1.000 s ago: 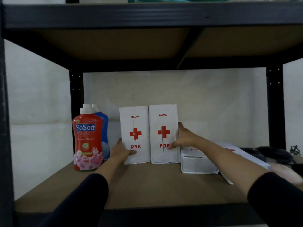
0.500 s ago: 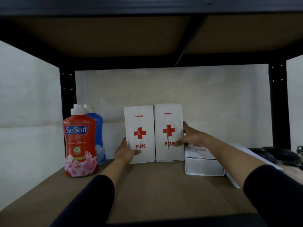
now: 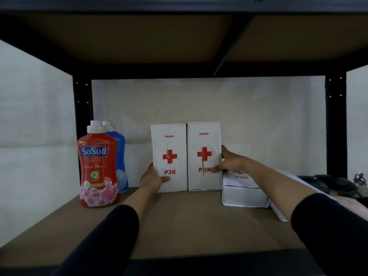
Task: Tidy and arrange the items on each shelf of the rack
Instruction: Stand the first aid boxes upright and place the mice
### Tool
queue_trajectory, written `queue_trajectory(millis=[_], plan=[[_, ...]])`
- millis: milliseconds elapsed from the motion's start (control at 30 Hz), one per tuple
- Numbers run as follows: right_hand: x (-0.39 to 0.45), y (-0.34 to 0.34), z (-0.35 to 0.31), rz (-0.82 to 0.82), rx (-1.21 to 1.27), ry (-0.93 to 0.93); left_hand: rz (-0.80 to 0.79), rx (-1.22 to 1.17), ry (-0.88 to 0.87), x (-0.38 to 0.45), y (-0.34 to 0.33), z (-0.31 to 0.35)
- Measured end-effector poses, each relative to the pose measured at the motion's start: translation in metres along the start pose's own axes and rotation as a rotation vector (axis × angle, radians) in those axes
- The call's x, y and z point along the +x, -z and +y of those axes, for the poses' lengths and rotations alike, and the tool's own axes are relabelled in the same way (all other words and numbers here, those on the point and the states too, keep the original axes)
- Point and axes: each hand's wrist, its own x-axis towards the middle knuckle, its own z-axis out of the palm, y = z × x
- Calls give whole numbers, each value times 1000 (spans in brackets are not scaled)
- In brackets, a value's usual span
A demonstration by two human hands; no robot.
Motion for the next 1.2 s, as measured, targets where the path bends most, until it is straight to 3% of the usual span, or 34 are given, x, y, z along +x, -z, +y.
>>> queue_trajectory(millis=[500,667,767,867,1033,1200], plan=[[-20,12,-4,33,-80,-35,-37,110,131,-6,1,10],[-45,45,8,163,-205,-74,159,311,364,-26,-15,41],[-69,70,25,352,-398,-174,-1,380,349,-38,-33,56],[-94,92,41,411,-474,-426,-250,178,288,-55,-61,80],[-128,105,48,161,-267,-671,-407,-220,370,-80,-103,114],[-139,103,52,86,-224,-732,-399,-191,340,-86,-122,125]])
